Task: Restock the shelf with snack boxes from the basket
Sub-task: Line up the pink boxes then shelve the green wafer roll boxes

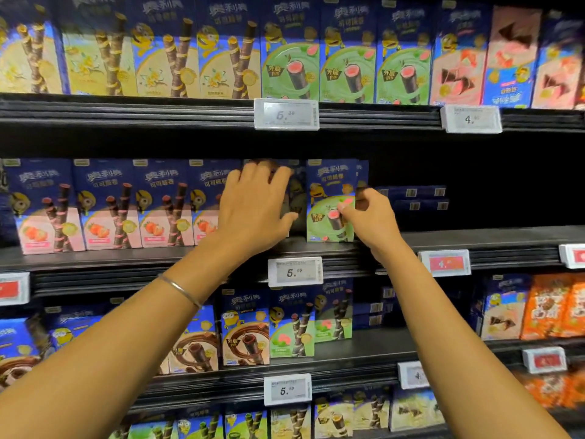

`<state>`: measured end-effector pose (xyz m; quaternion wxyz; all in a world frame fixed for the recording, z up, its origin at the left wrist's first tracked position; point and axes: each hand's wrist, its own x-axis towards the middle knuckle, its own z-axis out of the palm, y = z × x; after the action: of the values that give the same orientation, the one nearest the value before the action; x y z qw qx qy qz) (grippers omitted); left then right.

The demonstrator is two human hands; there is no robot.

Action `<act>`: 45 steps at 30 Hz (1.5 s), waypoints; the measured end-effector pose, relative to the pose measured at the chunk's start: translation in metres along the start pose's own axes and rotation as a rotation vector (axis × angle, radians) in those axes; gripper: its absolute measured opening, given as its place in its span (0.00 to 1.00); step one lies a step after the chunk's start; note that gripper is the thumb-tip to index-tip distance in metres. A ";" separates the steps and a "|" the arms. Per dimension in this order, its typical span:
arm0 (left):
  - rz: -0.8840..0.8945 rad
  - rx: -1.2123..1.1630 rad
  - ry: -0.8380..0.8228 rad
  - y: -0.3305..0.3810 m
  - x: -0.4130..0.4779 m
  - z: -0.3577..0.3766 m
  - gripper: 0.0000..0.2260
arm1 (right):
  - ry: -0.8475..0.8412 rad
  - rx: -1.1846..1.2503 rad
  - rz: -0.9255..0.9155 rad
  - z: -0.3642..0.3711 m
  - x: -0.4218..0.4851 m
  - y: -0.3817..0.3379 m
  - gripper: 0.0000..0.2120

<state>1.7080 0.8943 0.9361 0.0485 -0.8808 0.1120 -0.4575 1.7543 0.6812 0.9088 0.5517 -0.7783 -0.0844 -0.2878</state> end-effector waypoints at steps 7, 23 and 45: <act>-0.010 0.120 -0.097 -0.012 0.032 0.008 0.50 | 0.063 -0.193 -0.008 0.013 0.015 0.004 0.12; -0.012 0.123 -0.162 -0.025 0.038 0.008 0.52 | 0.106 -0.348 0.012 0.035 0.025 -0.003 0.09; -0.111 -0.068 -0.010 -0.014 0.012 -0.004 0.36 | 0.028 0.131 0.120 0.016 0.005 -0.011 0.16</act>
<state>1.7131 0.9052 0.9504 -0.0063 -0.8890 0.0779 -0.4511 1.7595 0.6989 0.9169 0.6189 -0.7400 -0.0484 -0.2590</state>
